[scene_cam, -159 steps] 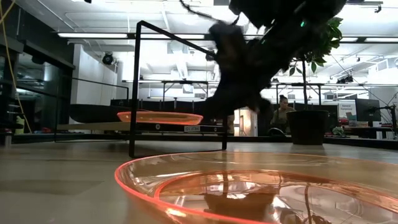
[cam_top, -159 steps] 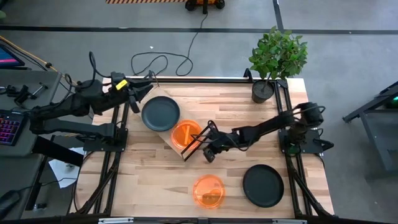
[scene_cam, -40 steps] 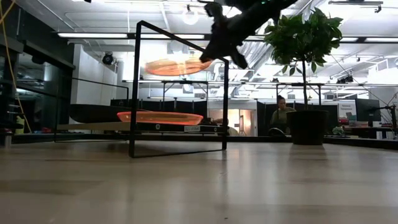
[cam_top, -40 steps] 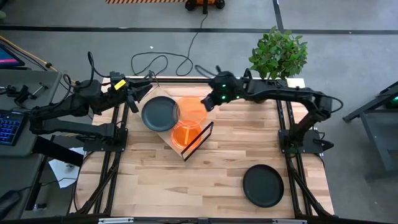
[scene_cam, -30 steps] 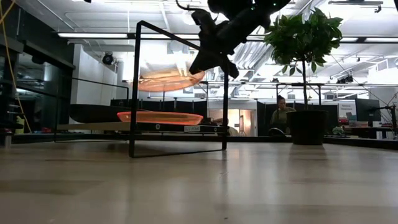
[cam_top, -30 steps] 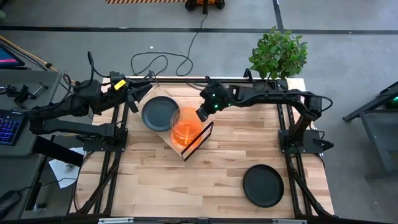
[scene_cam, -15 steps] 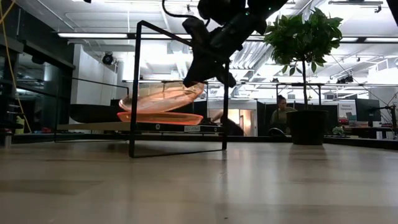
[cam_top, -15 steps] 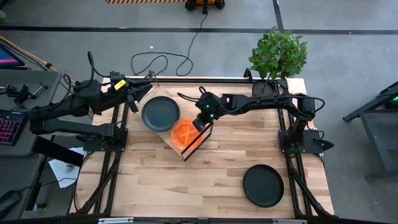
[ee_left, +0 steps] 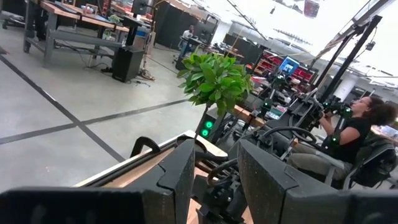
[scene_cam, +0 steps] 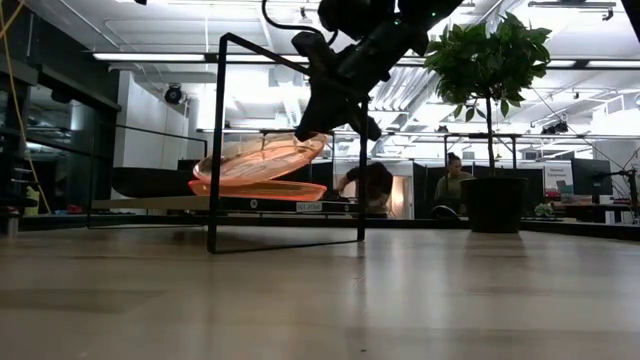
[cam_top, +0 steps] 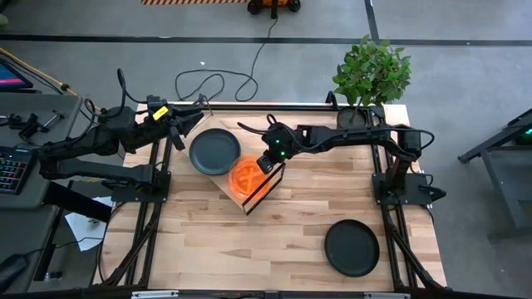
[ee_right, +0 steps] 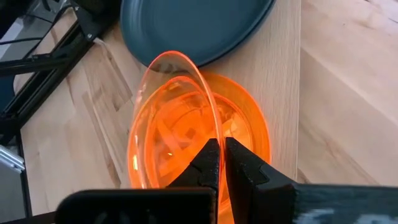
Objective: Place and stack plates onto a shelf
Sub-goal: Stack the orange plate on top of the orange plate on the shelf, then stack the black plate on top of the black plate on the shelf
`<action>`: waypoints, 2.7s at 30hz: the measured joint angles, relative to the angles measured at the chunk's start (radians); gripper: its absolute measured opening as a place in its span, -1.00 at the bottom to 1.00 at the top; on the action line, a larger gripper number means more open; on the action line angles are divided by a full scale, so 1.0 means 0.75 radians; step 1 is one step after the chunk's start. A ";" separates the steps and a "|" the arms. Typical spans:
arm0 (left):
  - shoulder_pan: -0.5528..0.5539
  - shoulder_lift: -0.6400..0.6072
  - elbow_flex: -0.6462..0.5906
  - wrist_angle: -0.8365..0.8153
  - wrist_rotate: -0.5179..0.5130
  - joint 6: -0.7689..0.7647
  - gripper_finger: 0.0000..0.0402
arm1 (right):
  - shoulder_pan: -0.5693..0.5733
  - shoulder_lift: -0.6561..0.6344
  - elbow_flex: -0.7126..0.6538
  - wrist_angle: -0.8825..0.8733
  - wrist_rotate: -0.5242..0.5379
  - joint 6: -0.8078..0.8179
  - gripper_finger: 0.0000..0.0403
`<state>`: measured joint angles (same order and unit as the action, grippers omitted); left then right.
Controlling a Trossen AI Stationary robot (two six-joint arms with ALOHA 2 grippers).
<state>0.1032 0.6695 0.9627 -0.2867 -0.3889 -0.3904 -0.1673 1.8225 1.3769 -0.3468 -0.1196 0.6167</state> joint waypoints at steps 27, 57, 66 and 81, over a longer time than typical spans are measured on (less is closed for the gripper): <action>0.000 0.000 0.000 -0.006 0.000 0.000 -0.45 | -0.094 -0.192 0.020 -0.535 0.057 -0.285 0.14; 0.000 0.026 0.000 -0.007 -0.024 0.000 -0.45 | 0.855 -1.044 -0.935 -0.731 -0.065 0.838 0.13; 0.000 0.076 0.000 -0.009 -0.026 0.000 -0.45 | 0.945 -1.006 -1.134 -0.487 -0.077 0.960 0.13; 0.000 0.105 0.000 -0.010 -0.024 -0.001 -0.45 | 0.975 -1.005 -1.264 -0.349 -0.077 0.996 0.05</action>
<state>0.1032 0.7479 0.9629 -0.2945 -0.4072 -0.3912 0.5637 1.0687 0.4286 -0.6089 -0.1774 1.3638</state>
